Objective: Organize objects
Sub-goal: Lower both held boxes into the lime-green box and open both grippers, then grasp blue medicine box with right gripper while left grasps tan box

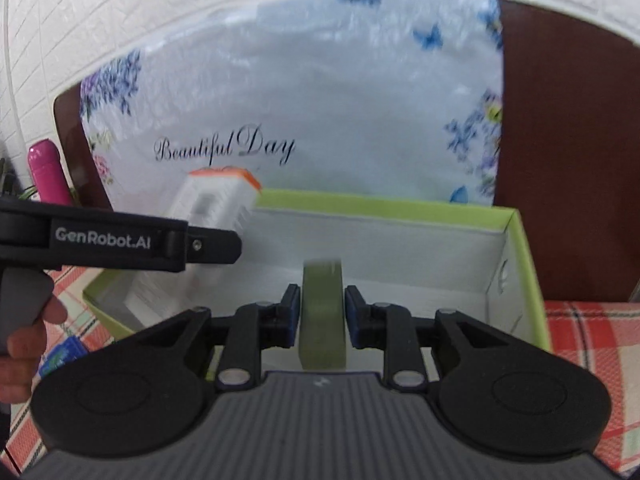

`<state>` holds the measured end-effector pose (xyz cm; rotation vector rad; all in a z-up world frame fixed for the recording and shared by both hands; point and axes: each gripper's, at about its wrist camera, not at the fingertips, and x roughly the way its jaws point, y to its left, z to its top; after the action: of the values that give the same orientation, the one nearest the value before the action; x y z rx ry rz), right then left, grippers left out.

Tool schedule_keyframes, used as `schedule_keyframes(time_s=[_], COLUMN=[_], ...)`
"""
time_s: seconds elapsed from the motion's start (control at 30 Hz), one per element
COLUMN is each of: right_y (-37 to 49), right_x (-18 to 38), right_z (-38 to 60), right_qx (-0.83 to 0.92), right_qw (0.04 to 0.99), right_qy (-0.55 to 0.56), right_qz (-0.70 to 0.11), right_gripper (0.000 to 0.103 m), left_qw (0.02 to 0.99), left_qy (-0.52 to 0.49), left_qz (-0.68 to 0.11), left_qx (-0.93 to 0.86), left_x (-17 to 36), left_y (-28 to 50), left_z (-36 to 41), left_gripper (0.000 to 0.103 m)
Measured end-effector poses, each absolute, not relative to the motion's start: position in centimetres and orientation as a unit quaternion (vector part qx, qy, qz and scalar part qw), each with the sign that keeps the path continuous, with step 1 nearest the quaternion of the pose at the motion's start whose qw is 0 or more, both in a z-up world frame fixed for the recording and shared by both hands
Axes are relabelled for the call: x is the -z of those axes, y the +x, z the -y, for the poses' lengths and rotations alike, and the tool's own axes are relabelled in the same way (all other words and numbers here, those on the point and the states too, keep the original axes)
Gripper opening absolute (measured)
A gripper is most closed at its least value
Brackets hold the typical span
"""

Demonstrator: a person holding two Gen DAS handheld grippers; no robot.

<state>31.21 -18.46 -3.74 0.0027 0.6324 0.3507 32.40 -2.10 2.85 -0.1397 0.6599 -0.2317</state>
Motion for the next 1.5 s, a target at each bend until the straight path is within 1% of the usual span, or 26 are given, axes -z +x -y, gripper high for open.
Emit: schedule_keyframes(time_s=[0.07, 0.13, 0.17, 0.3, 0.4, 0.43, 0.57, 0.7, 0.83, 0.9, 0.97, 1.13, 1.17, 1.2, 1.37, 1.4, 1.43, 1.5], right_y=[30.4, 29.3, 28.4, 23.4, 18.2, 16.3, 9.2, 3.8, -0.1, -1.2, -2.0, -2.9, -2.9, -2.8, -1.7, -1.3, -0.7, 0.6], right_x=[3.7, 2.9, 1.9, -2.1, -4.7, -5.2, -5.7, -4.3, -2.0, -0.4, 1.2, 5.0, 5.4, 5.6, 4.9, 4.9, 4.9, 5.1], right_z=[18.7, 19.0, 19.3, 20.7, 21.9, 22.4, 24.0, 24.7, 25.2, 25.5, 25.5, 25.0, 24.8, 24.6, 22.2, 21.6, 20.9, 19.9], right_qx=[-0.178, -0.18, -0.179, -0.164, -0.171, -0.172, -0.165, -0.152, -0.131, -0.126, -0.118, -0.113, -0.116, -0.123, -0.179, -0.189, -0.196, -0.204], right_qw=[0.939, 0.945, 0.949, 0.969, 0.977, 0.979, 0.984, 0.986, 0.987, 0.985, 0.984, 0.975, 0.972, 0.97, 0.964, 0.962, 0.96, 0.957], right_qy=[0.001, 0.001, 0.001, 0.013, 0.014, 0.015, 0.031, 0.022, 0.018, 0.034, 0.028, 0.022, 0.024, 0.026, 0.014, 0.008, 0.003, 0.005], right_qz=[-0.293, -0.273, -0.259, -0.184, -0.124, -0.107, -0.063, -0.066, -0.092, -0.111, -0.131, -0.192, -0.201, -0.209, -0.198, -0.196, -0.198, -0.207], right_gripper=[0.061, 0.065, 0.069, 0.098, 0.103, 0.103, 0.103, 0.103, 0.103, 0.103, 0.103, 0.101, 0.098, 0.092, 0.078, 0.072, 0.069, 0.053], left_qw=[0.938, 0.939, 0.942, 0.954, 0.957, 0.958, 0.96, 0.955, 0.949, 0.944, 0.94, 0.93, 0.932, 0.935, 0.941, 0.94, 0.94, 0.94], left_qy=[-0.075, -0.095, -0.094, -0.07, -0.072, -0.07, -0.082, -0.095, -0.112, -0.118, -0.123, -0.129, -0.122, -0.118, -0.142, -0.144, -0.143, -0.134], left_qz=[-0.318, -0.312, -0.305, -0.278, -0.262, -0.261, -0.247, -0.255, -0.27, -0.286, -0.297, -0.307, -0.302, -0.294, -0.28, -0.281, -0.284, -0.291], left_qx=[0.114, 0.111, 0.108, 0.087, 0.1, 0.1, 0.106, 0.117, 0.118, 0.117, 0.116, 0.155, 0.16, 0.156, 0.13, 0.126, 0.121, 0.119], left_x=[-3.1, -3.9, -4.6, -7.3, -8.2, -8.3, -7.2, -4.9, -1.9, -0.5, 0.6, 1.6, 1.4, 1.1, 0.1, 0.0, 0.0, 0.3], left_y=[31.8, 30.5, 29.5, 24.1, 19.7, 18.3, 12.8, 8.7, 6.0, 5.2, 4.7, 3.7, 3.5, 3.3, 3.0, 2.9, 2.8, 2.8], left_z=[1.5, 0.9, 0.9, 0.2, 0.1, 0.0, 0.0, 0.4, 0.7, 0.9, 0.9, 1.7, 1.9, 1.9, 0.3, 0.0, -0.1, 0.0], left_gripper=[0.09, 0.09, 0.09, 0.09, 0.091, 0.091, 0.092, 0.093, 0.093, 0.093, 0.093, 0.092, 0.092, 0.092, 0.092, 0.093, 0.092, 0.092])
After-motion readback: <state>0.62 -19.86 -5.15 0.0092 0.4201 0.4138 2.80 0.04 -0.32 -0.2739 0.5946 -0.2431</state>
